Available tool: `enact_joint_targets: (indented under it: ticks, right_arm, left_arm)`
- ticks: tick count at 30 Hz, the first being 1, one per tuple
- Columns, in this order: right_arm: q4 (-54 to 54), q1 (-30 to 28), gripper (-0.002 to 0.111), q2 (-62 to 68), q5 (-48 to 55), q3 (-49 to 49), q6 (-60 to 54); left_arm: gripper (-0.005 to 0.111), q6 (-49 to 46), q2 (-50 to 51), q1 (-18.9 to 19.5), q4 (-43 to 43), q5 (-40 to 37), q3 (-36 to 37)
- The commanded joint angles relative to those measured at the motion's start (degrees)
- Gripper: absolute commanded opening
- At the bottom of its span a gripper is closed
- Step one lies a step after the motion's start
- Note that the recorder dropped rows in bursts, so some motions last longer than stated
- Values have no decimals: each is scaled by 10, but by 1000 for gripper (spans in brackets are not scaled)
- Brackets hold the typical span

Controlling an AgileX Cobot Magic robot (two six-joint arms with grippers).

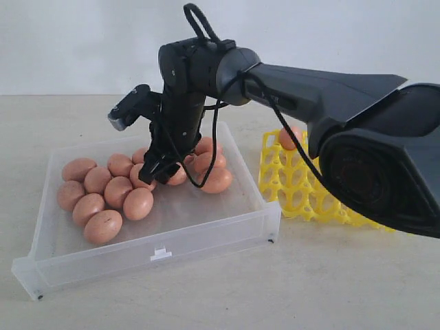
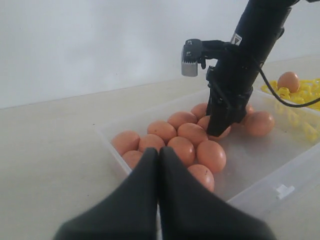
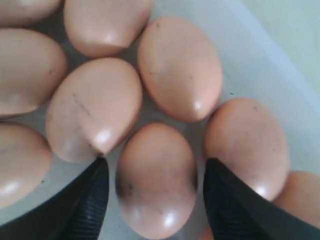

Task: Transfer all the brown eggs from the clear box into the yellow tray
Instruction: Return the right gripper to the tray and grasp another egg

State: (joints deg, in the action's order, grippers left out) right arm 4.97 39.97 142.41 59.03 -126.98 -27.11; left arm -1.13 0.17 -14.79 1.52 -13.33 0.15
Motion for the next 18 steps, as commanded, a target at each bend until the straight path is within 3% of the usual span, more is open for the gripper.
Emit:
enact_joint_targets:
  ticks: [1, 3, 6, 14, 18]
  right_arm:
    - [-3, 0, 54, 16, -10, -2, 4]
    - [-3, 0, 41, 17, -14, -2, 16]
    - [-3, 0, -1, 7, -20, -2, 21]
    - [22, -5, 0, -56, -7, 17, 122]
    - [66, -10, 0, -132, -172, 172, 130]
  left_arm:
    - [-4, 0, -2, 0, 0, 3, -1]
    - [-4, 0, -2, 0, 0, 3, -1]
    - [-4, 0, -2, 0, 0, 3, -1]
    - [-4, 0, -2, 0, 0, 3, -1]
    - [-4, 0, -2, 0, 0, 3, -1]
